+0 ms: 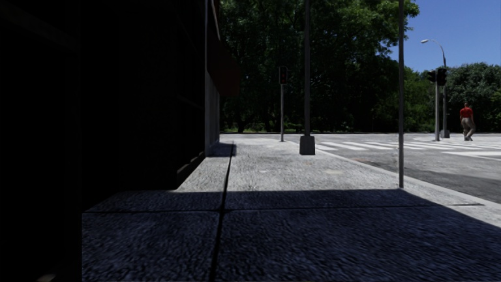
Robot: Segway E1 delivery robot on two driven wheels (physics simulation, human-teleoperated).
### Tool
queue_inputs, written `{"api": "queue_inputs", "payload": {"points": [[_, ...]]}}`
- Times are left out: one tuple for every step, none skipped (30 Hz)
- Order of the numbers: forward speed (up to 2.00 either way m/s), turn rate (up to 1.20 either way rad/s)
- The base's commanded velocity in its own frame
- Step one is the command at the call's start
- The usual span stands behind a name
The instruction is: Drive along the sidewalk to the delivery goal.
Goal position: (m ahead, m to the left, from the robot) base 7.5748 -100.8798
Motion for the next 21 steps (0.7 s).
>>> {"api": "queue_inputs", "payload": {"points": [[2.00,0.00],[2.00,0.00],[2.00,0.00],[2.00,0.00],[2.00,0.00],[2.00,0.00],[2.00,0.00],[2.00,0.00],[2.00,0.00],[2.00,0.00],[2.00,0.00],[2.00,0.00],[2.00,0.00],[2.00,0.00],[2.00,0.00],[2.00,0.00],[2.00,0.00],[2.00,0.00],[2.00,0.00],[2.00,0.00],[2.00,0.00]]}}
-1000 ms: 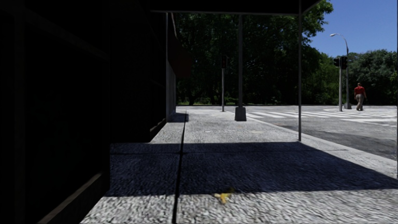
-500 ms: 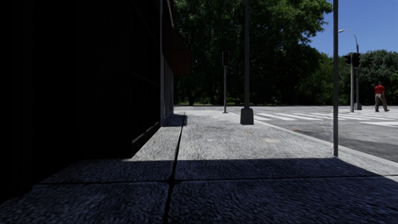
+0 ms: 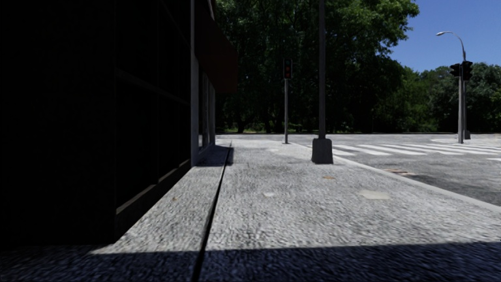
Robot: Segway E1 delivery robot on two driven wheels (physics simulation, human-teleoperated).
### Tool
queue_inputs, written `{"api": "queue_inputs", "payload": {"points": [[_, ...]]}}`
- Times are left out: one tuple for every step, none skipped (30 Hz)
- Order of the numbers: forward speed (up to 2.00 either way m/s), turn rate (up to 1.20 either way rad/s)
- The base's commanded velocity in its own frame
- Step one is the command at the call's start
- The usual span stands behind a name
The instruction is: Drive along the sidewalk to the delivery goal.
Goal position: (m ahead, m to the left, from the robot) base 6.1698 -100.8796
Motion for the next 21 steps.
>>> {"api": "queue_inputs", "payload": {"points": [[2.00,0.00],[2.00,0.00],[2.00,0.00],[2.00,0.00],[2.00,0.00],[2.00,0.00],[2.00,0.00],[2.00,0.00],[2.00,0.00],[2.00,0.00],[2.00,0.00],[2.00,0.00],[2.00,0.00],[2.00,0.00],[2.00,0.00],[2.00,0.00],[2.00,0.00],[2.00,0.00],[2.00,0.00],[2.00,0.00],[2.00,0.00]]}}
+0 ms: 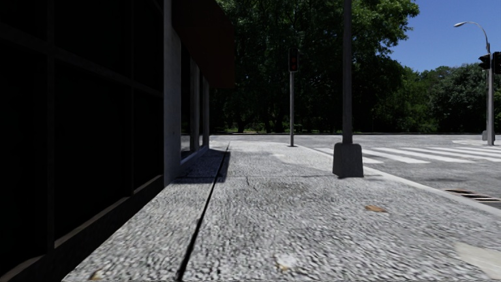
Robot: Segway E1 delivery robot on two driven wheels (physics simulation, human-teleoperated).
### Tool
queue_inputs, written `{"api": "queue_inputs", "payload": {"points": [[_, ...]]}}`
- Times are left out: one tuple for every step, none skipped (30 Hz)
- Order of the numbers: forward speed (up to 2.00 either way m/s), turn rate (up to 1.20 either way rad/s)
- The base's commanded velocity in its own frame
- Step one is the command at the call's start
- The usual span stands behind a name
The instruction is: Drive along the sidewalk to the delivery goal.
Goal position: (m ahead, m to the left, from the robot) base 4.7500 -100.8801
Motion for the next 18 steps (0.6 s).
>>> {"api": "queue_inputs", "payload": {"points": [[2.00,-0.01],[2.00,-0.01],[2.00,-0.01],[2.00,-0.01],[2.00,-0.01],[2.00,-0.01],[2.00,-0.01],[2.00,-0.01],[2.00,-0.01],[2.00,-0.01],[2.00,-0.01],[2.00,-0.01],[2.00,-0.01],[2.00,-0.01],[2.00,-0.01],[2.00,-0.03],[2.00,-0.05],[2.00,-0.05]]}}
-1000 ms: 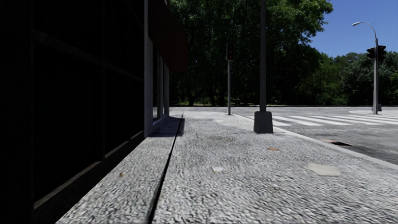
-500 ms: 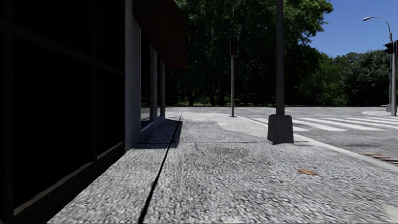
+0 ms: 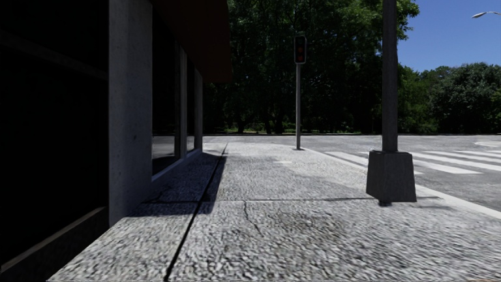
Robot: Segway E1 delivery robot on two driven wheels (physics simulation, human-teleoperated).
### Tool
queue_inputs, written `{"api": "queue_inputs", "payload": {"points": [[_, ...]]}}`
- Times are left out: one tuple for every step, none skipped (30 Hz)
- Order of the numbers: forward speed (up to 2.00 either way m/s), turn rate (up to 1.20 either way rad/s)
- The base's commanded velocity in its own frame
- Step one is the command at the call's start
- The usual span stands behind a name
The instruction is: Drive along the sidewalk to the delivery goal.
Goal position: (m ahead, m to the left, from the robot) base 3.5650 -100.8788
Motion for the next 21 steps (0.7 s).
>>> {"api": "queue_inputs", "payload": {"points": [[2.00,-0.05],[2.00,-0.05],[2.00,-0.05],[2.00,-0.05],[2.00,-0.06],[2.00,-0.06],[2.00,-0.11],[2.00,-0.15],[2.00,-0.16],[2.00,-0.16],[2.00,-0.16],[2.00,-0.16],[2.00,-0.16],[2.00,-0.17],[2.00,-0.20],[2.00,-0.23],[2.00,-0.24],[2.00,-0.24],[2.00,-0.24],[1.97,-0.24],[1.89,-0.24]]}}
